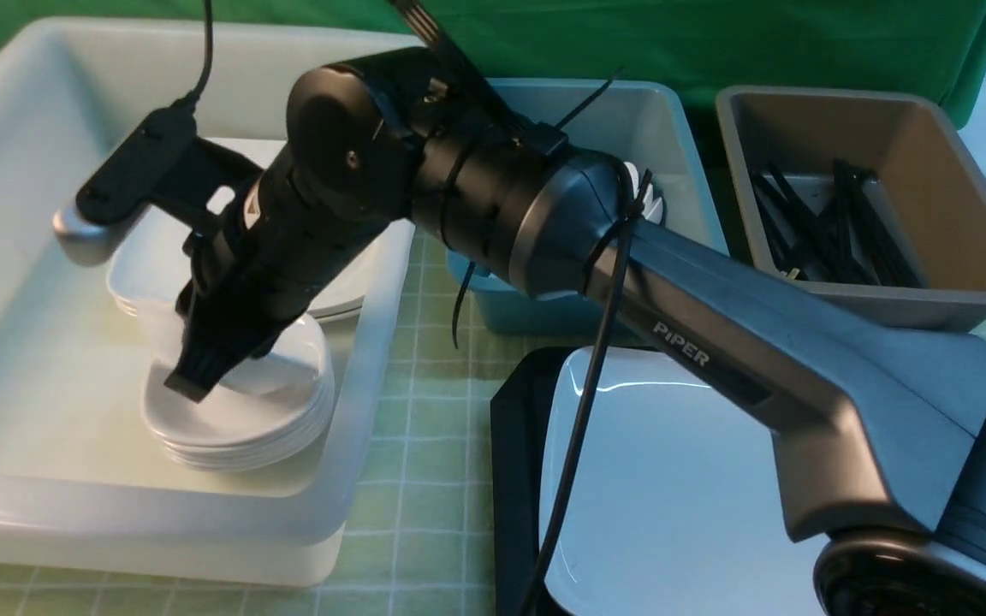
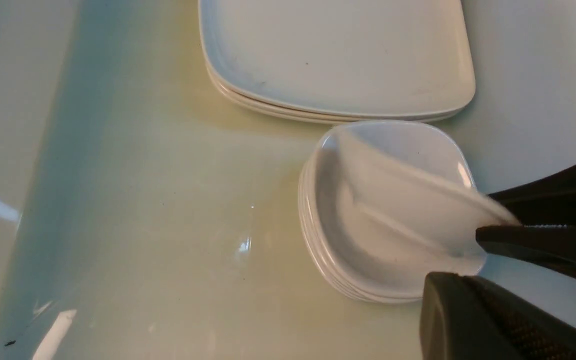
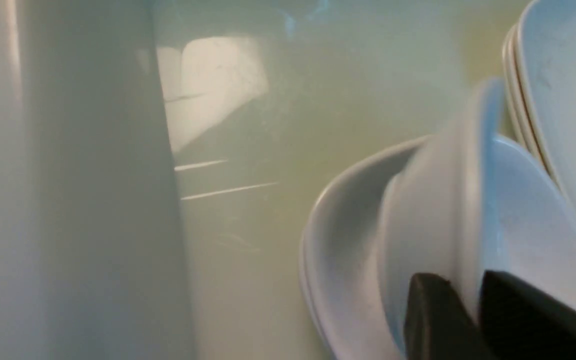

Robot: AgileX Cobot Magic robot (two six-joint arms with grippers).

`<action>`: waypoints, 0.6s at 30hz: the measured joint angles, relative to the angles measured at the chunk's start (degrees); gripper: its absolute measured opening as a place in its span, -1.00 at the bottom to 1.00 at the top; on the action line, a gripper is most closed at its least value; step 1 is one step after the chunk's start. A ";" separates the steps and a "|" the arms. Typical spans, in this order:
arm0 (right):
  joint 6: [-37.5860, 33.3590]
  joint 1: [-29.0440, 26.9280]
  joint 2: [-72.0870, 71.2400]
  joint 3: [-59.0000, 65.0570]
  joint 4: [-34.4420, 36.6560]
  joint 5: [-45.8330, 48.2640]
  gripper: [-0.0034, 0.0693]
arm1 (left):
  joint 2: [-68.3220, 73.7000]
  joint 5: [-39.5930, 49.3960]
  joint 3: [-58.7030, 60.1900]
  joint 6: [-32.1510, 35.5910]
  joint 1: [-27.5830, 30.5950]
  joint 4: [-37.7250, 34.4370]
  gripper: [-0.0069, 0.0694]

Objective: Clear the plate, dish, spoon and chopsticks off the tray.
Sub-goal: Use the right arm to put the small plate into the large storage box on the left, then use the right arm to grab a small plate from the dinner plate

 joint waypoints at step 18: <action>11.98 -2.57 -17.32 3.96 -23.87 12.96 -0.45 | 0.00 -0.22 0.11 0.05 -13.88 -2.45 -0.86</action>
